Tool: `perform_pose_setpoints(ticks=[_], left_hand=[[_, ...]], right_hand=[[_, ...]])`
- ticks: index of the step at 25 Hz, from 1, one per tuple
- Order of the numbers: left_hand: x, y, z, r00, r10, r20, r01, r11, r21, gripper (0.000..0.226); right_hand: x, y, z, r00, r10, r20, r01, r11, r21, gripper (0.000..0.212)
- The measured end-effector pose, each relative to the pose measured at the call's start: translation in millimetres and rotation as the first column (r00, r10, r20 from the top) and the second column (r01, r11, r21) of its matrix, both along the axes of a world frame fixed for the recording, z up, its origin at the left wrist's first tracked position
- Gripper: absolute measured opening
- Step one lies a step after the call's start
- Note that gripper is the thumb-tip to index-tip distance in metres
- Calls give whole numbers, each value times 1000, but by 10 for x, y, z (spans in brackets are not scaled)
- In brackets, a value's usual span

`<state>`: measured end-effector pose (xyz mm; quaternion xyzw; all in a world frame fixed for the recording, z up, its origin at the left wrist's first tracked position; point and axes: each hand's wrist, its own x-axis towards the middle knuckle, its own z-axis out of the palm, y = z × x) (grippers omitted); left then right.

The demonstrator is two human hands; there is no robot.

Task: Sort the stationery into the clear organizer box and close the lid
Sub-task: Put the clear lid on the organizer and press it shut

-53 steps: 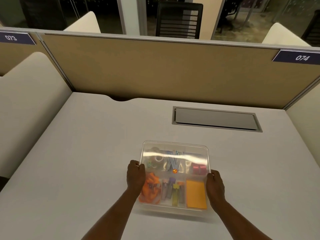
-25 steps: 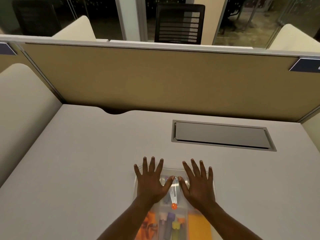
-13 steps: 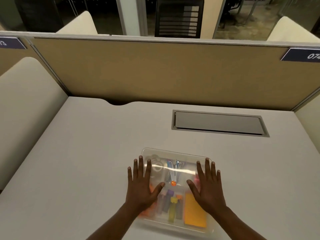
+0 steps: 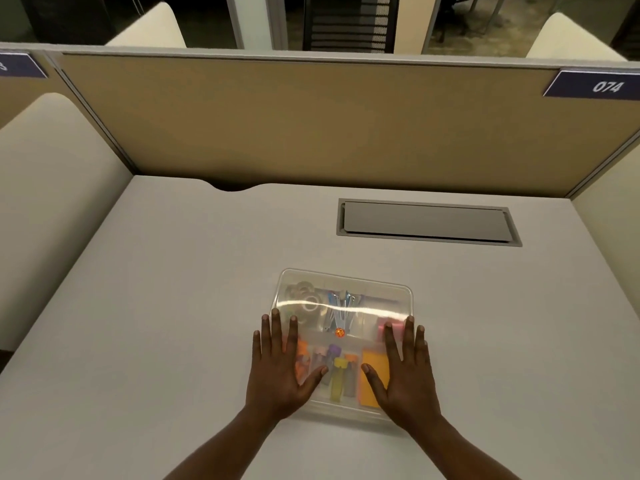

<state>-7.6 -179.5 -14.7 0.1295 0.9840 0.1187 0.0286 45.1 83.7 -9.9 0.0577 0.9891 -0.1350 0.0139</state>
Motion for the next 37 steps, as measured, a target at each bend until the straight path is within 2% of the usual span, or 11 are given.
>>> perform_pose_setpoints(ticks=[2, 4, 12, 17, 19, 21, 26, 29, 32, 34, 37], left_hand=[[14, 30, 31, 1000, 5, 10, -5, 1000, -16, 106], [59, 127, 58, 1000, 9, 27, -9, 1000, -29, 102], [175, 298, 24, 999, -6, 43, 5, 1000, 16, 99], [-495, 116, 178, 1000, 7, 7, -7, 1000, 22, 100], [-828, 74, 230, 999, -28, -38, 28, 1000, -8, 103], [-1035, 61, 193, 996, -82, -20, 82, 997, -14, 105], [-1103, 28, -48, 997, -75, -36, 79, 987, 137, 105], [-1131, 12, -102, 996, -68, -58, 78, 979, 187, 106], [-1120, 2, -86, 995, -67, -77, 79, 985, 157, 100], [-1112, 13, -10, 992, -70, -109, 81, 992, 98, 94], [-901, 40, 104, 987, -102, -125, 113, 990, 82, 91]], right_hand=[[19, -68, 34, 1000, -23, 10, 22, 999, 50, 89], [70, -248, 49, 998, -63, 19, 63, 997, 36, 89], [146, -484, -23, 1000, -11, 4, 11, 998, 55, 93], [-197, -180, 20, 997, -75, 27, 75, 997, 13, 97], [-477, -59, 62, 998, -63, 18, 63, 998, 24, 98], [-734, 19, 81, 999, -23, 33, 22, 999, 34, 99], [-894, 101, -16, 1000, 11, -15, -10, 1000, 25, 99], [-898, 96, -32, 1000, 0, -30, 0, 1000, -23, 101], [-904, 106, 38, 999, -10, -44, 5, 994, -114, 100], [-861, 108, 82, 991, -112, -68, 94, 970, -225, 97], [-644, 107, 90, 947, -319, -39, 282, 882, -378, 84]])
